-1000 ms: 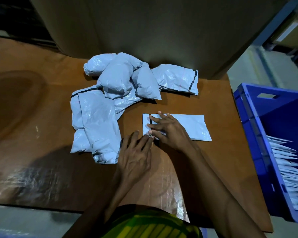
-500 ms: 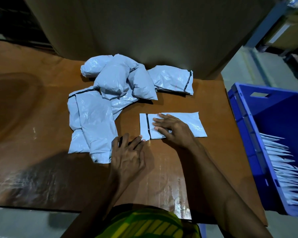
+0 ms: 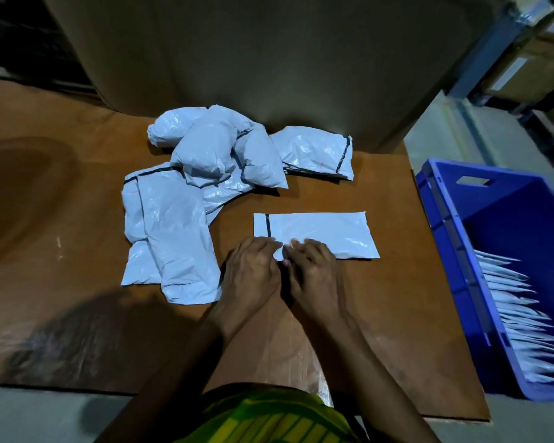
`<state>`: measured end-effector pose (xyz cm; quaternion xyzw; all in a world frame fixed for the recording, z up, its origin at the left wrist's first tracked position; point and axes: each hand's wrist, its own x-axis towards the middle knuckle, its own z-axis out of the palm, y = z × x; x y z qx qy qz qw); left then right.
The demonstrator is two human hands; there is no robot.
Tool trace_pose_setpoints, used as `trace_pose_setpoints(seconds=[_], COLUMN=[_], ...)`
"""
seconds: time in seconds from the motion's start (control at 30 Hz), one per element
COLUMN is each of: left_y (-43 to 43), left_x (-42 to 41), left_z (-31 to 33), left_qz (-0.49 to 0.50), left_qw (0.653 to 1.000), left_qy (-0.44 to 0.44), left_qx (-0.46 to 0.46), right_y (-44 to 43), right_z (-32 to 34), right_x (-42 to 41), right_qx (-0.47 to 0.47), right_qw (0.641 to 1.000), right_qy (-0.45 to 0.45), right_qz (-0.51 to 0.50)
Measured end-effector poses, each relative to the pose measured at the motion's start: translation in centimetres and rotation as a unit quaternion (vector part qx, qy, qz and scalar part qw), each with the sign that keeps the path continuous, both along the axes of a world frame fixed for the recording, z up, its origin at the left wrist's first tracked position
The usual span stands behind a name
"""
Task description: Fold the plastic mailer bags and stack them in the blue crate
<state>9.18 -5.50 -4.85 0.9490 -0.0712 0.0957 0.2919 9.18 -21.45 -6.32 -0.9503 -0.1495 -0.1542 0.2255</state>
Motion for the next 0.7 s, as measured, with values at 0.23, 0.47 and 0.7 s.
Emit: trace_pose_setpoints(seconds=[0.23, 0.47, 0.7], left_y=[0.2, 1.1, 0.6], left_x=[1.0, 0.4, -0.6], left_z=[-0.4, -0.4, -2.1], left_qz=[0.001, -0.013, -0.046], left_qw=[1.0, 1.0, 0.995], left_qy=[0.008, -0.01, -0.052], left_qx=[0.005, -0.007, 0.076], right_y=[-1.2, 0.3, 0.7], right_z=[1.7, 1.4, 2.6], right_x=[0.6, 1.2, 6.3], right_qx=[0.107, -0.017, -0.052], right_qw=[0.993, 0.997, 0.994], right_qy=[0.055, 0.065, 0.087], right_qz=[-0.005, 0.039, 0.042])
